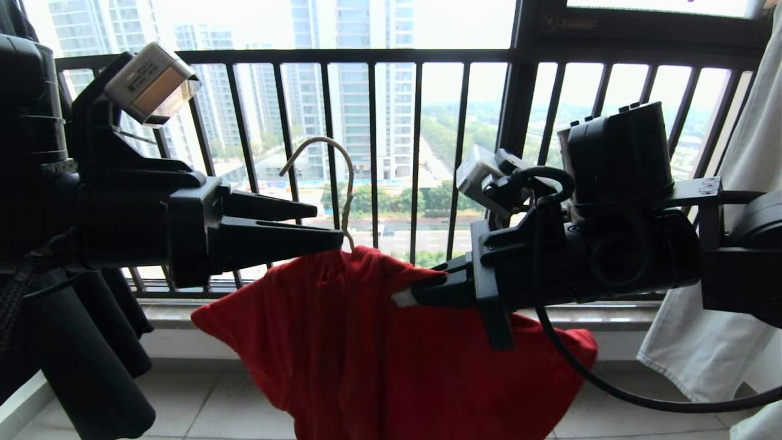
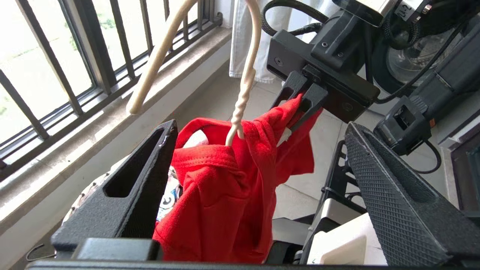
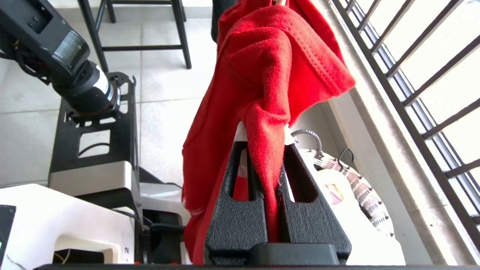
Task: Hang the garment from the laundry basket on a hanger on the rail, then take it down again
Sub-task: Hang the clothes rack on the clothesline
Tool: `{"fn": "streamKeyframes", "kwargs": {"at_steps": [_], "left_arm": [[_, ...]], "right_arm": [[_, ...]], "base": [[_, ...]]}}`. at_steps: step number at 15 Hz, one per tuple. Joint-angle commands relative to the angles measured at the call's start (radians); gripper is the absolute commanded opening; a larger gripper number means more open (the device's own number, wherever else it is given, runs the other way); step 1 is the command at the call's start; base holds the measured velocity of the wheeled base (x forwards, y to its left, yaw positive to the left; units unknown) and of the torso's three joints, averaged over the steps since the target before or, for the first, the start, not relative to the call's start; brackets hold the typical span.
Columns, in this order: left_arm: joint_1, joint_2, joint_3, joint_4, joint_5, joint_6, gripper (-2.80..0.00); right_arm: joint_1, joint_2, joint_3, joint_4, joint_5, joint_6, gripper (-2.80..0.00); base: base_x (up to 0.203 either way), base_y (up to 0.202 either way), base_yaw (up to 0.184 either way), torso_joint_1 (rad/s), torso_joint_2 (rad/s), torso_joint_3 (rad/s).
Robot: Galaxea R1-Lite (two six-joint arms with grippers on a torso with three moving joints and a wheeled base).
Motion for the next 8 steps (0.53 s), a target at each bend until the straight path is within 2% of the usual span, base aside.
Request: {"fn": "streamKeyframes", "kwargs": {"at_steps": [1, 6, 8], "left_arm": [[0.001, -0.006, 0.005, -0.001, 0.007, -0.019, 0.00], [0.001, -0.022, 0.020, -0.002, 0.007, -0.015, 0.00], [0.001, -0.058, 0.024, -0.001, 0.009, -0.017, 0.00]], "right_arm": [[-0.001, -0.001, 0.013, -0.013, 0.012, 0.012, -2.80], [-0.001, 0.012, 0.051, -0.095, 0.015, 0.020, -2.80], [-0.001, 0.014, 0.071, -0.168, 0.019, 0.099, -2.80]], "base": [[0.000, 0.000, 0.000, 0.000, 0.00, 0.000], [0.000, 0.000, 0.000, 0.000, 0.00, 0.000], [0.000, 0.000, 0.000, 0.000, 0.00, 0.000]]}}
